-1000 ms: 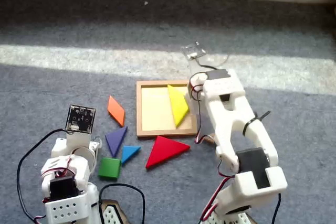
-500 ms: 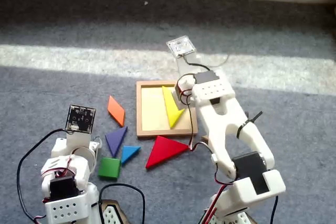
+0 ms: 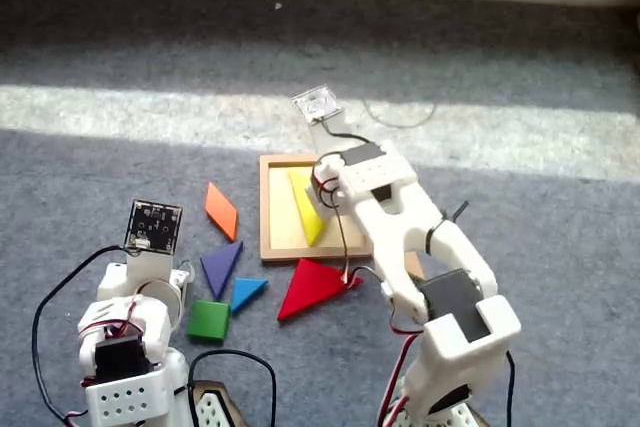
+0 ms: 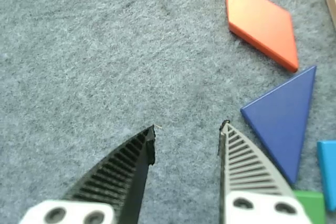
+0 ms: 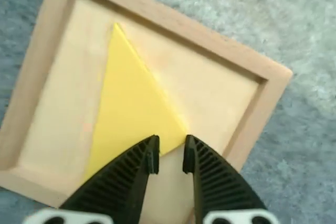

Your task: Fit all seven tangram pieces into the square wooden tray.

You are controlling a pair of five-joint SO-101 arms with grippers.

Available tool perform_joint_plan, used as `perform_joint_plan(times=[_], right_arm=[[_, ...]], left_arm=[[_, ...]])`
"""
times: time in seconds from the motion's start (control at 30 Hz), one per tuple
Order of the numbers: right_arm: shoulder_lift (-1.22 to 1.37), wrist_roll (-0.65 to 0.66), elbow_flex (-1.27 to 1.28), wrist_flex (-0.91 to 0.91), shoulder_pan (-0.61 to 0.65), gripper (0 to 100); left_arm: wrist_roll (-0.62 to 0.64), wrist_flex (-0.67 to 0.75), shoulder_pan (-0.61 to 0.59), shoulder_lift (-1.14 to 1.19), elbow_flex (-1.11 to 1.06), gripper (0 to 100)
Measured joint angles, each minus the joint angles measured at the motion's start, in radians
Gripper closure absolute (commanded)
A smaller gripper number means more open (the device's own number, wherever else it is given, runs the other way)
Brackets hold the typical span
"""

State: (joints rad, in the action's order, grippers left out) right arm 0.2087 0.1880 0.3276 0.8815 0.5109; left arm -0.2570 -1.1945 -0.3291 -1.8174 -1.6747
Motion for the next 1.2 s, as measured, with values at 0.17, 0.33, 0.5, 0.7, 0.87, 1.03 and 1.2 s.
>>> perform_joint_plan(times=[0.17, 0.33, 0.5, 0.7, 0.87, 1.03, 1.2], right_arm=[[0.000, -0.023, 0.000, -0.002, 0.075, 91.4], [0.000, -0.107, 0.000, -0.002, 0.147, 91.4], [0.000, -0.117, 0.000, -0.002, 0.167, 91.4], [-0.035, -0.118, 0.018, 0.031, 0.176, 91.4], [-0.204, -0.120, 0.020, 0.084, 0.212, 91.2], [-0.385, -0.123, 0.112, 0.163, 0.215, 90.2], [-0.462, -0.123, 0.224, 0.209, 0.249, 78.3]], left_arm=[[0.000, 0.000, 0.000, 0.000, 0.000, 79], [0.000, 0.000, 0.000, 0.000, 0.000, 79], [0.000, 0.000, 0.000, 0.000, 0.000, 79], [0.000, 0.000, 0.000, 0.000, 0.000, 79], [0.000, 0.000, 0.000, 0.000, 0.000, 79], [0.000, 0.000, 0.000, 0.000, 0.000, 79], [0.000, 0.000, 0.000, 0.000, 0.000, 79]])
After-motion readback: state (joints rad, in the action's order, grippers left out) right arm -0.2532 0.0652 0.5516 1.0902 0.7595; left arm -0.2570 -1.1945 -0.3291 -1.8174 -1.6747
